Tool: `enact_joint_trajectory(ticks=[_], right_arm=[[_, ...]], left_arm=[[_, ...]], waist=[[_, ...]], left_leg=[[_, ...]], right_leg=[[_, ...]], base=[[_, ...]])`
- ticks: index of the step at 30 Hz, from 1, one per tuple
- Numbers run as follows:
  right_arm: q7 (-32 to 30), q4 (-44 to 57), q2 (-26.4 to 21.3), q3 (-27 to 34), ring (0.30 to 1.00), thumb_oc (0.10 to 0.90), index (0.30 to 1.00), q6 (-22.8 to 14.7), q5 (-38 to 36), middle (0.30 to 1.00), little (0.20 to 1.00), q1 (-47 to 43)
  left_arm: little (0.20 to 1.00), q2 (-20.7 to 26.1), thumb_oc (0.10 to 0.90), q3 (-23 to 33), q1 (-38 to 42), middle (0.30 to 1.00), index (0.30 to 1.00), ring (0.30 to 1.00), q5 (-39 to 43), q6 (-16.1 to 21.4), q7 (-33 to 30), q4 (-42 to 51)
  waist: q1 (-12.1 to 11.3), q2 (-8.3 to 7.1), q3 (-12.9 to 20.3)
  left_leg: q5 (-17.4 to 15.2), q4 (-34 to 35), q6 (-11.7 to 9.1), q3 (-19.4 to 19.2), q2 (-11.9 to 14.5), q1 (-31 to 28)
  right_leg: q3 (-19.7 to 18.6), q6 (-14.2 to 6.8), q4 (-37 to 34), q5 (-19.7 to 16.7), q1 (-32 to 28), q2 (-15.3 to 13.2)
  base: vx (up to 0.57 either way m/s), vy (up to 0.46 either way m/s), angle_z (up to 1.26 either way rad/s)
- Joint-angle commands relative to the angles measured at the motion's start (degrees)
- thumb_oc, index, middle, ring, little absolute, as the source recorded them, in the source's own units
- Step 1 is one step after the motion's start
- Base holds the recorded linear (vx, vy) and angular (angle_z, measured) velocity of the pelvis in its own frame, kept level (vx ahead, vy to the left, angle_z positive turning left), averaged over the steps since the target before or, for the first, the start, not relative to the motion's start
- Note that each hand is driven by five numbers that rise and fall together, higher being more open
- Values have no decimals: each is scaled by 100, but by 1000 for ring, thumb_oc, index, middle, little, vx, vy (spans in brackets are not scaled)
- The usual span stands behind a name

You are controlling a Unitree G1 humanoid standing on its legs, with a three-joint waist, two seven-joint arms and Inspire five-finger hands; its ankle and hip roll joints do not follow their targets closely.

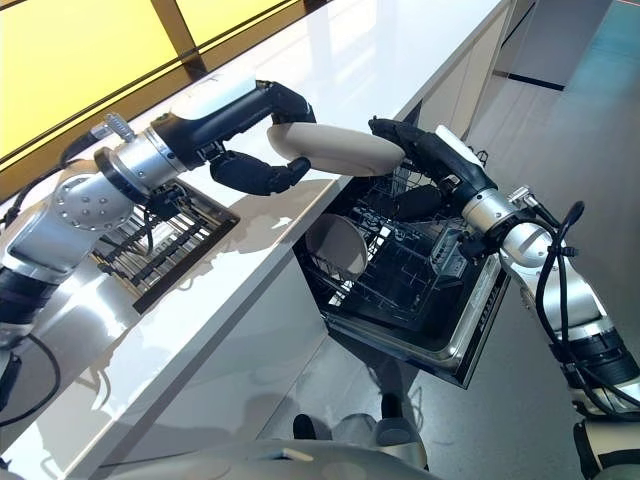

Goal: Pick up plates and place into dishwasher.

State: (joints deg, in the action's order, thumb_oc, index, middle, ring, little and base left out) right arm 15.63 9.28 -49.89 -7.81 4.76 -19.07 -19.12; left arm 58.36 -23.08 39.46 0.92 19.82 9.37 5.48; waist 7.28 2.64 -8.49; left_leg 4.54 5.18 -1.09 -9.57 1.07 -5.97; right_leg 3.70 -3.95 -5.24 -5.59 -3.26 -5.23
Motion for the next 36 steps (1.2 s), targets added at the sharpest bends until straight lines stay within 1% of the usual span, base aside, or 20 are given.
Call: enact_joint_trajectory(ticks=[1,6,9,14,19,21,22,23,24,25,26,28,29,30,32,35,36], right_arm=[[185,355,-284,31,900,800,900,-200,-454,900,900,-933],[64,325,-104,-44,900,800,900,-273,-587,900,900,-1085],[-60,303,2,0,900,800,900,-361,-652,900,900,-1093],[-77,328,198,142,900,800,900,-450,-995,900,900,-1035],[-216,275,428,186,900,800,900,-664,-1113,900,900,-1066],[-192,248,515,198,900,800,900,-705,-1146,900,900,-1096],[-133,277,556,199,900,800,900,-689,-1203,900,900,-1110],[-81,297,582,200,900,800,900,-691,-1218,900,900,-1091],[-36,317,612,207,808,693,808,-690,-1229,808,793,-1064],[-2,328,627,210,300,100,300,-692,-1257,300,200,-1048],[7,343,638,208,300,100,300,-687,-1251,300,200,-1034],[60,391,662,240,300,100,300,-634,-1284,300,200,-982],[74,402,668,246,300,100,300,-619,-1305,300,200,-972],[92,394,685,254,300,100,300,-602,-1310,300,200,-959],[121,358,689,259,300,100,300,-596,-1317,300,200,-967],[129,290,690,246,300,100,300,-620,-1332,300,200,-1002],[115,259,684,237,300,100,300,-635,-1338,300,200,-1027]], left_arm=[[200,89,100,79,899,300,300,300,162,122,-220,-216],[200,-33,100,22,891,300,300,300,193,139,-106,-244],[200,-139,100,2,846,300,300,300,179,114,-16,-273],[200,-273,100,75,627,300,300,300,189,140,108,-424],[200,-483,100,-13,637,300,300,300,231,111,64,-672],[200,-583,100,-53,638,300,300,300,214,127,22,-797],[200,-627,100,-52,617,300,300,300,213,131,-1,-856],[200,-657,100,-45,595,300,300,300,192,135,-17,-878],[200,-692,100,-37,573,300,300,300,166,156,-36,-928],[200,-699,100,-15,541,300,300,300,166,156,-42,-934],[200,-703,100,-9,527,300,300,300,172,168,-46,-950],[200,-730,100,24,496,300,300,300,176,191,-78,-1006],[200,-742,100,36,490,300,300,300,171,189,-89,-1012],[200,-767,100,44,476,300,300,300,156,204,-96,-1054],[200,-788,100,13,489,300,300,300,139,230,-126,-1120],[200,-824,100,-49,561,300,300,300,109,240,-163,-1225],[200,-819,100,-72,610,300,300,300,117,231,-171,-1253]], waist=[[-26,-231,622],[-48,-238,610],[-53,-235,612],[-69,-236,614],[-59,-235,614],[-57,-241,615],[-56,-254,619],[-54,-254,623],[-53,-256,629],[-53,-261,637],[-53,-252,650],[-48,-253,647],[-45,-262,629],[-36,-254,635],[-29,-253,635],[-15,-254,633],[-9,-261,632]], left_leg=[[-539,-18,-135,115,-47,-187],[-540,-18,-129,134,-47,-191],[-541,-18,-127,155,-44,-196],[-547,-18,-125,153,-35,-206],[-550,-18,-112,155,-40,-203],[-552,-18,-109,152,-40,-209],[-480,-18,-104,138,-43,-173],[-479,-18,-102,138,-43,-170],[-476,-18,-103,133,-40,-170],[-477,-18,-98,131,-40,-170],[-536,-18,-104,140,-35,-194],[-532,-18,-106,131,-26,-194],[-473,-18,-104,119,-28,-176],[-540,-18,-110,118,-21,-215],[-541,-18,-110,111,-20,-221],[-537,-18,-114,98,-15,-226],[-470,-18,-111,87,-17,-194]], right_leg=[[275,-270,24,228,-273,195],[287,-257,24,229,-283,200],[285,-256,24,236,-289,203],[278,-257,24,242,-300,199],[267,-253,24,236,-292,203],[262,-251,24,238,-293,204],[262,-237,24,173,-253,199],[258,-234,24,173,-248,201],[255,-233,24,172,-246,200],[252,-234,24,173,-242,200],[248,-245,24,228,-266,204],[254,-241,24,228,-264,203],[258,-228,24,174,-243,199],[256,-238,24,234,-279,204],[255,-236,24,236,-285,206],[252,-236,24,232,-286,205],[251,-224,24,171,-248,198]], base=[[0,0,0],[0,0,0],[0,0,0],[0,0,0],[0,0,0],[0,0,0],[0,0,0],[0,0,0],[0,0,0],[44,1,-1],[42,1,-1],[1,-2,0],[0,0,0],[0,0,0],[19,1,0],[-13,-4,0],[-38,-12,0]])
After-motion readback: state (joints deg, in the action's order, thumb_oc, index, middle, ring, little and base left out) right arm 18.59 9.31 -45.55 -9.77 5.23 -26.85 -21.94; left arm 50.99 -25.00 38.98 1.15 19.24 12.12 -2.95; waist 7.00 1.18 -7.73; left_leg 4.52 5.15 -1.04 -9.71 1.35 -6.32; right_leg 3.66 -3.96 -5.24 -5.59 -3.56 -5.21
